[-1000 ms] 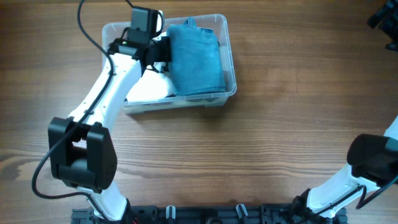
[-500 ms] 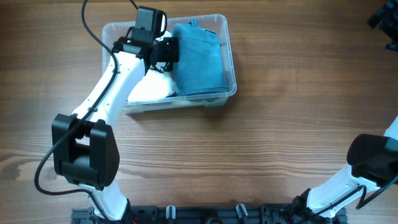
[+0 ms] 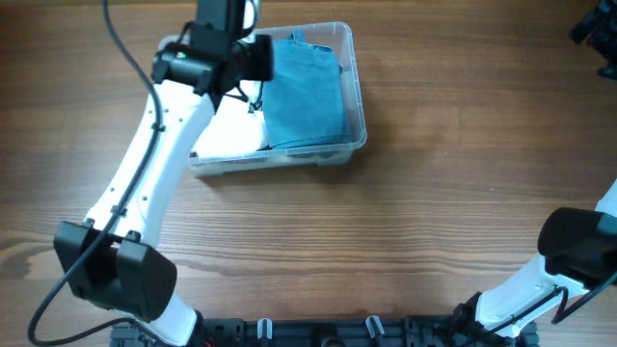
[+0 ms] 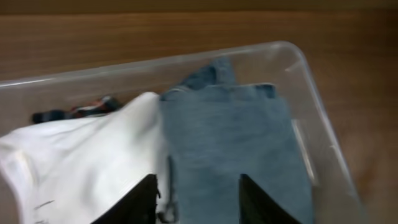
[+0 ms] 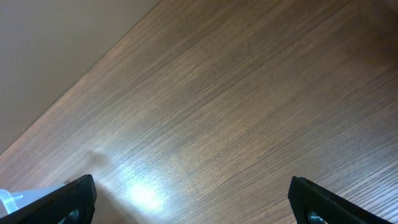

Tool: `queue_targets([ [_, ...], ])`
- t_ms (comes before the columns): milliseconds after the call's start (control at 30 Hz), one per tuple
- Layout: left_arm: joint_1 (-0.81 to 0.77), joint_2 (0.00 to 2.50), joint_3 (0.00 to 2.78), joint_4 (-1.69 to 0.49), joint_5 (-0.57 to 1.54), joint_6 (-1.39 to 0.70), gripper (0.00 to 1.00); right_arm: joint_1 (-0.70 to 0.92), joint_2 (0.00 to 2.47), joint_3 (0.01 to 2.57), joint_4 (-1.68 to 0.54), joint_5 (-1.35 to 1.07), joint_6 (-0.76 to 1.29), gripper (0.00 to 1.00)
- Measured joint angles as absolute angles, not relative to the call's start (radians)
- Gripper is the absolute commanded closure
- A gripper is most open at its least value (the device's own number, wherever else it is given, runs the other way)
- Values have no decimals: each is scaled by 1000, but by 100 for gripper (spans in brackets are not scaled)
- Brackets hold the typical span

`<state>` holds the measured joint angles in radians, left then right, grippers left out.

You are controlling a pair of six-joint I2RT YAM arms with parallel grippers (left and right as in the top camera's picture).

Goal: Pack container
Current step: 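Press and tuck the blue denim garment down with the left gripper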

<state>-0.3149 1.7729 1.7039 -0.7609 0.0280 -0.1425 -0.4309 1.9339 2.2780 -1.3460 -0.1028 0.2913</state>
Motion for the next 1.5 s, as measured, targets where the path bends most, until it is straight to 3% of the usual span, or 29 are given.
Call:
queue_targets([
  [267, -427, 1882, 1705, -646, 35, -140, 86, -431, 1934, 2278, -1346, -103, 291, 0],
  [733, -426, 2181, 1746, -510, -77, -141, 86, -431, 1934, 2278, -1346, -103, 291, 0],
  [1033, -426, 2167, 1756, -561, -73, -152, 86, -431, 1934, 2278, -1346, -103, 291, 0],
  [1300, -426, 1972, 1727, -815, -50, -228, 84, -431, 1934, 2278, -1346, -103, 291, 0],
  [1500, -422, 1909, 1726, -877, -50, -250, 85, -431, 1934, 2278, -1346, -103, 291, 0],
])
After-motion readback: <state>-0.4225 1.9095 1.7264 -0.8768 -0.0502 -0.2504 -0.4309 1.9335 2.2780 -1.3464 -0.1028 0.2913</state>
